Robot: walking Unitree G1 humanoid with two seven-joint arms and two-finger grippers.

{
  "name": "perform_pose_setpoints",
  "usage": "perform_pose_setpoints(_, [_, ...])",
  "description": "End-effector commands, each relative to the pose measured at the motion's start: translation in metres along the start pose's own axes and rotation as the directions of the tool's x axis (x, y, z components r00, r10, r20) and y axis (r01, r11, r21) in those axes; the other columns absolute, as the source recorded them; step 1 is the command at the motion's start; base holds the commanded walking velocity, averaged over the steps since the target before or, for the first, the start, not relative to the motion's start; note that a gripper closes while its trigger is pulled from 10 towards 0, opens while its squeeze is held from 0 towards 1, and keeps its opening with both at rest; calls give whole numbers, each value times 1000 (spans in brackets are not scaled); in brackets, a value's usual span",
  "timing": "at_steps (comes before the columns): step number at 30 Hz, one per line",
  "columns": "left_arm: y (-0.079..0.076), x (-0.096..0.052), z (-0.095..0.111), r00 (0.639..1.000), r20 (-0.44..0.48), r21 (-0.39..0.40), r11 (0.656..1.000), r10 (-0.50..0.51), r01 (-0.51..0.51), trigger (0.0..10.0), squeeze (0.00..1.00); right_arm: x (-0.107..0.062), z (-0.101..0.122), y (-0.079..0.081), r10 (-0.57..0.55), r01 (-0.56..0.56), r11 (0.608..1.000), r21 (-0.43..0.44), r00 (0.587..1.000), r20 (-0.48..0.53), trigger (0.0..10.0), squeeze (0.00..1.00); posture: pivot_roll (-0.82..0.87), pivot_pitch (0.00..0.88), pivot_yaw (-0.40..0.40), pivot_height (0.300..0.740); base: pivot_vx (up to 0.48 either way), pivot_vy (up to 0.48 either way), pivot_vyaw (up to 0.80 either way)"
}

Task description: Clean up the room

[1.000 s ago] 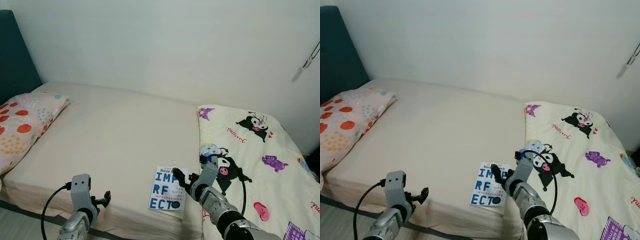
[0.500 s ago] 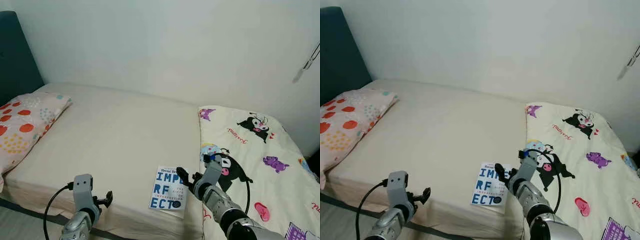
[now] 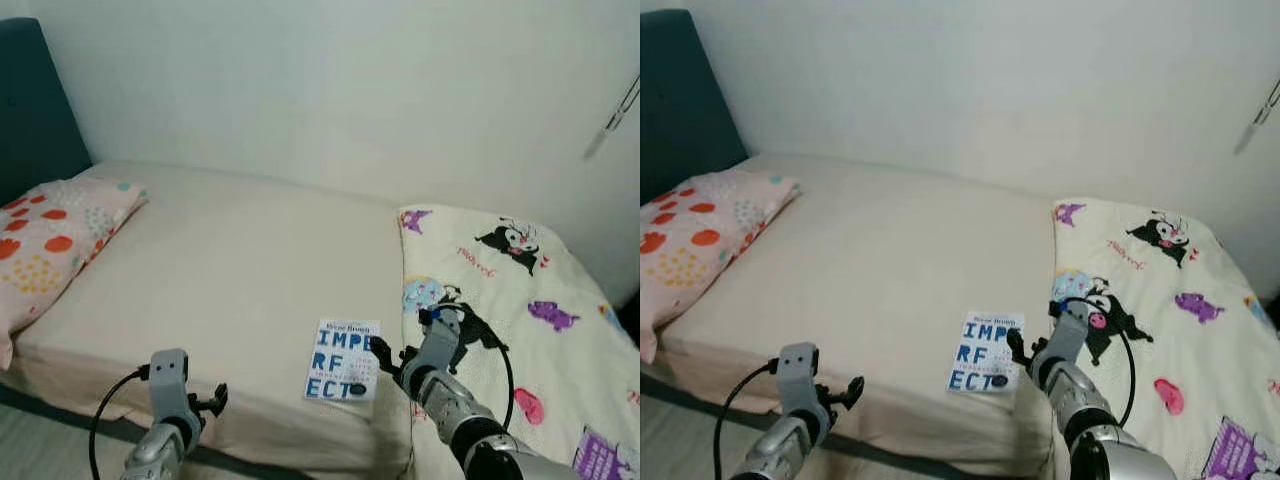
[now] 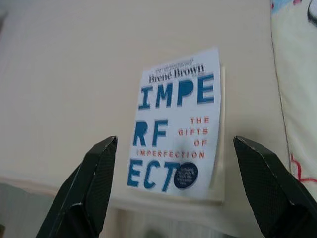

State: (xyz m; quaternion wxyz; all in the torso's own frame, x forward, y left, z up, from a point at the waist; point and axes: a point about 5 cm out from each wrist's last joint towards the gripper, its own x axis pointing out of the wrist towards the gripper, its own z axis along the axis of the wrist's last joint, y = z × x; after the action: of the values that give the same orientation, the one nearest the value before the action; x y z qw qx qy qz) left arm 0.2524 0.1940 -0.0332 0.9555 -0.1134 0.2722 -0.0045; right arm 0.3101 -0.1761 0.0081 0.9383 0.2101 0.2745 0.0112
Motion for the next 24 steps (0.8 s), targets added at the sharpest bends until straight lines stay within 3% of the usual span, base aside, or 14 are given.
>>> perform_pose_setpoints(1, [-3, -2, -7, 1000, -24, 10, 1000, -13, 13, 10000, 0, -1, 0, -4, -16, 16, 1000, 4, 1000, -7, 10000, 0, 33, 0, -41, 615, 0, 0, 0])
perform_pose_setpoints(14, [2, -4, -7, 1000, -20, 28, 999, -14, 15, 10000, 0, 0, 13, -5, -14, 15, 1000, -24, 999, 38, 10000, 0, 49, 0, -25, 575, 0, 0, 0])
perform_pose_setpoints(19, [8, -7, -10, 1000, -25, 38, 999, -10, 11, 10000, 0, 1, 39, -3, 26, -24, 1000, -16, 991, 129, 10000, 0, 66, 0, -19, 560, 0, 0, 0])
perform_pose_setpoints(22, [18, -15, -19, 999, -39, 43, 999, 5, -4, 10000, 0, -4, 88, -5, 46, -48, 999, -1, 954, 295, 10000, 0, 84, 0, -17, 545, 0, 0, 0])
perform_pose_setpoints(24, [20, -17, -22, 999, -44, 43, 999, 9, -7, 10000, 0, -6, 97, -6, 48, -51, 999, 2, 944, 326, 10000, 0, 87, 0, -17, 540, 0, 0, 0])
